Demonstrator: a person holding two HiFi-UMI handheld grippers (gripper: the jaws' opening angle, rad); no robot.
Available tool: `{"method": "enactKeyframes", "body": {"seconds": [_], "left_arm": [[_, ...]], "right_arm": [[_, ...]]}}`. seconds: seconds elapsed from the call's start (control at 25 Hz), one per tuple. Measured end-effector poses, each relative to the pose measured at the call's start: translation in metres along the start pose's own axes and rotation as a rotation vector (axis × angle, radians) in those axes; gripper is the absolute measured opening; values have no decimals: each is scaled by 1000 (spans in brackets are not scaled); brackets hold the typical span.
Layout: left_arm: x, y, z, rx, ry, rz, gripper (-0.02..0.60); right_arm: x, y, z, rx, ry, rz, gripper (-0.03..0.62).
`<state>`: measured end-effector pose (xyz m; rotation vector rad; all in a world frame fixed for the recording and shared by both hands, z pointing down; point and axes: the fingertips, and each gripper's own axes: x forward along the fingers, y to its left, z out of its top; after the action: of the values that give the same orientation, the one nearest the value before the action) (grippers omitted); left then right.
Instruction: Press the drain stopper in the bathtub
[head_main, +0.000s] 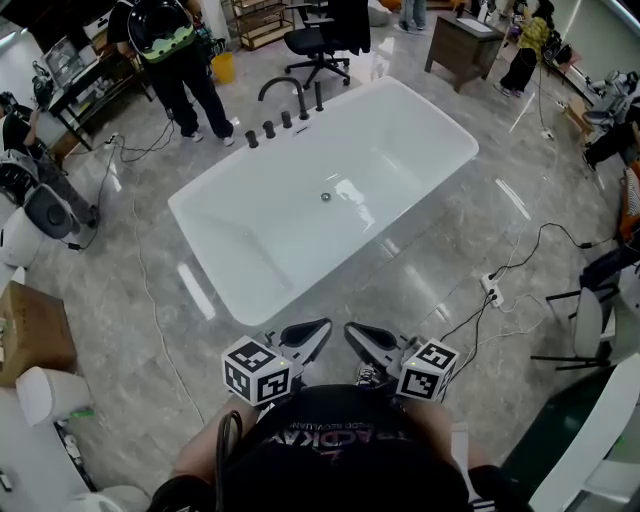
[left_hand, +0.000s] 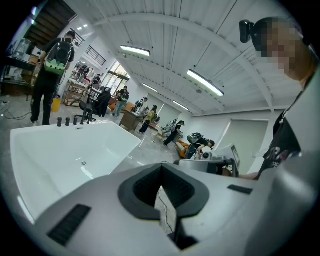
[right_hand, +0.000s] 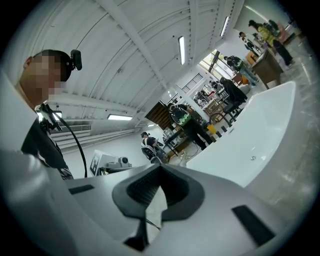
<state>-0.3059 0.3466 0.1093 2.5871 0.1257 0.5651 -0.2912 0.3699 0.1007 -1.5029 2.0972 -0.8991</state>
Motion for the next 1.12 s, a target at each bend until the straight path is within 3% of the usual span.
{"method": "enactKeyframes", "body": {"seconds": [0.64, 1.12], "left_arm": [[57, -17, 8, 13, 15, 59, 6], [121, -42, 18, -11, -9, 90, 6]], "right_arm": [[-46, -35, 31, 3, -40, 70, 9], [-105, -75, 58, -2, -13, 67, 9]]}}
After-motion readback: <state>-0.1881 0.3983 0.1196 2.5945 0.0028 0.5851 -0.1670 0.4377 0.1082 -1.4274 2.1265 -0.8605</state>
